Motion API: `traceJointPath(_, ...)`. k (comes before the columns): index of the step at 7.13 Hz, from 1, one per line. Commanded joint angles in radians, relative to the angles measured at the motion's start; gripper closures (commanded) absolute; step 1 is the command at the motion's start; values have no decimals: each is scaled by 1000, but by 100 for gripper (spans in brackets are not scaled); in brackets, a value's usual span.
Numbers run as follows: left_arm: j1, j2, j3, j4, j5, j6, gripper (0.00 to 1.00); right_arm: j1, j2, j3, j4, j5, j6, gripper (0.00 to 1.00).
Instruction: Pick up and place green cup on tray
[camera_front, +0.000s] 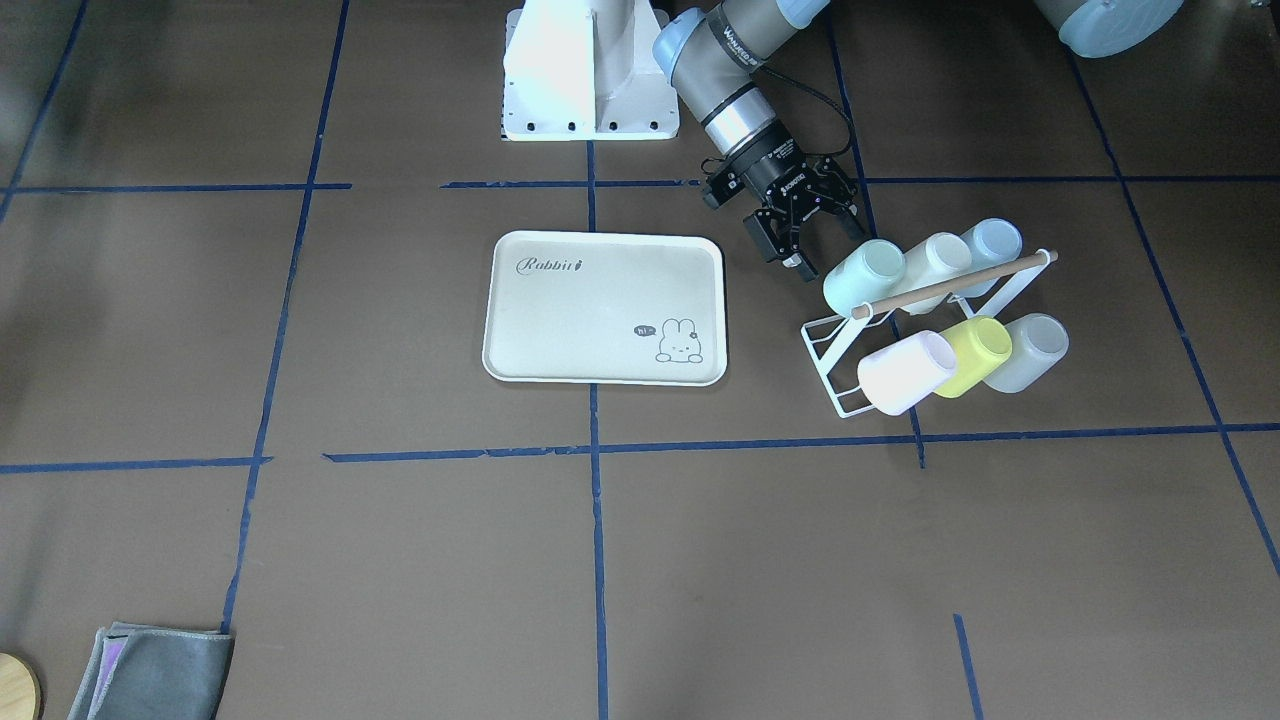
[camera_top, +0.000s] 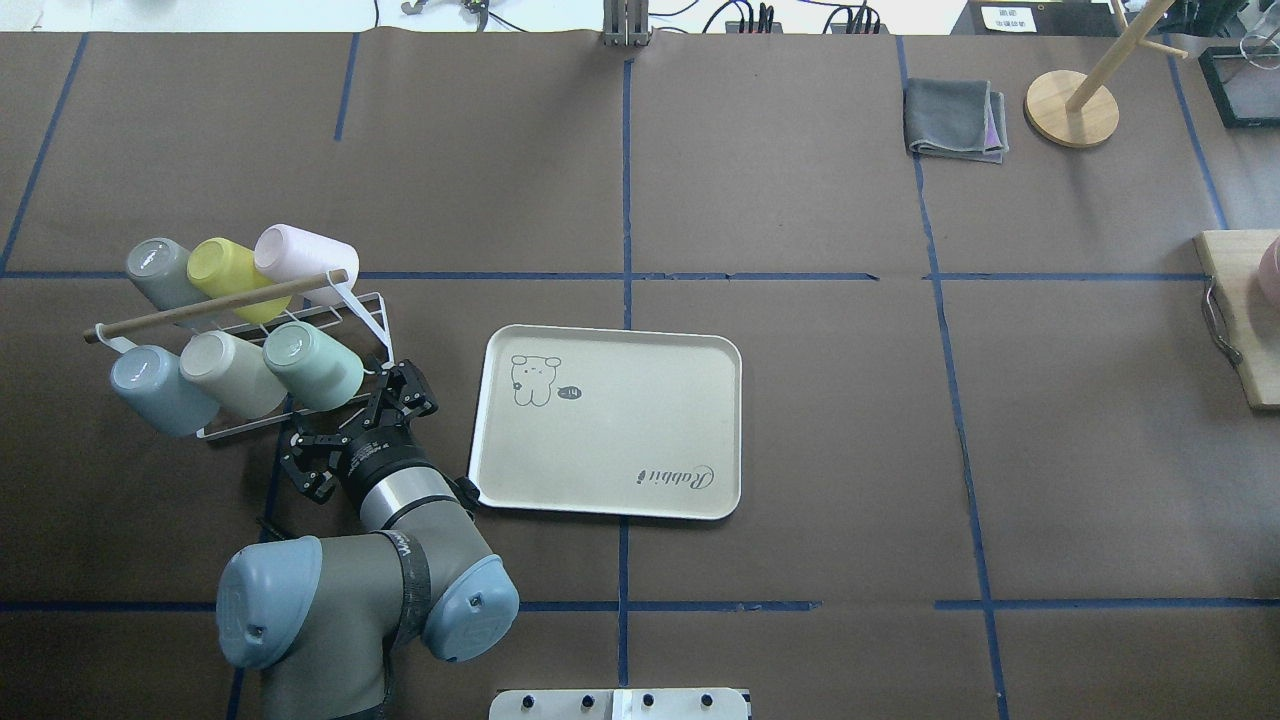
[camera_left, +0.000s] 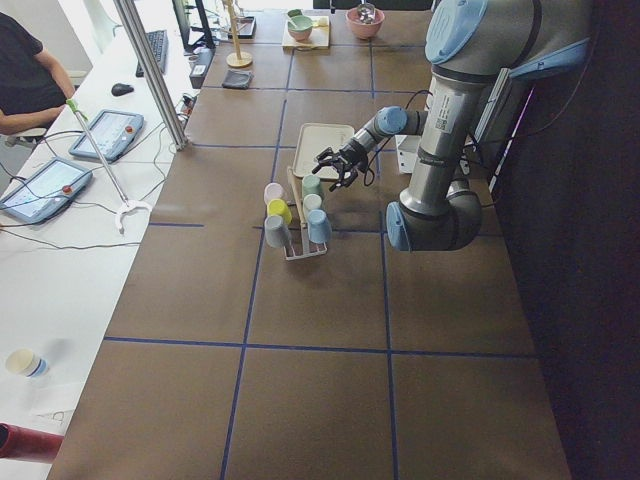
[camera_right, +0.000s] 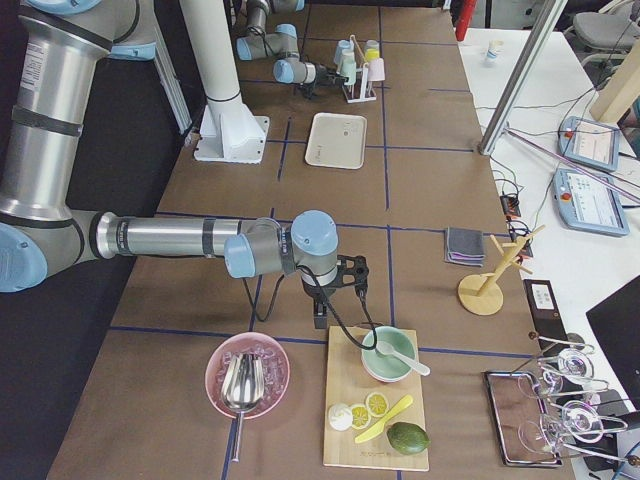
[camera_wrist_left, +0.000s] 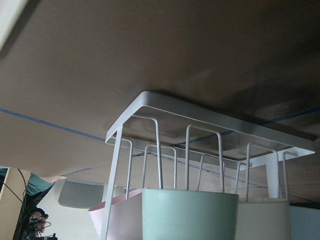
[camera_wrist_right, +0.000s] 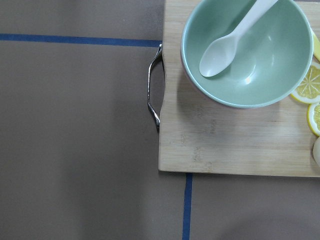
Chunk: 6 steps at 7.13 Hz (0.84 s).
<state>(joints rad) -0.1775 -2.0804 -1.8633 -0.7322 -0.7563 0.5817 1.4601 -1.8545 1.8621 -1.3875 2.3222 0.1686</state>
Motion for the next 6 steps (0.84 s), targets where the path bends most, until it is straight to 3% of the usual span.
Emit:
traceJointPath(1, 9, -4, 39, 20, 12, -29, 0, 2, 0, 0, -2, 0, -1, 0)
traceJointPath(6, -22, -4, 82, 16, 48, -29, 0, 2, -6, 2, -2, -1, -1, 0)
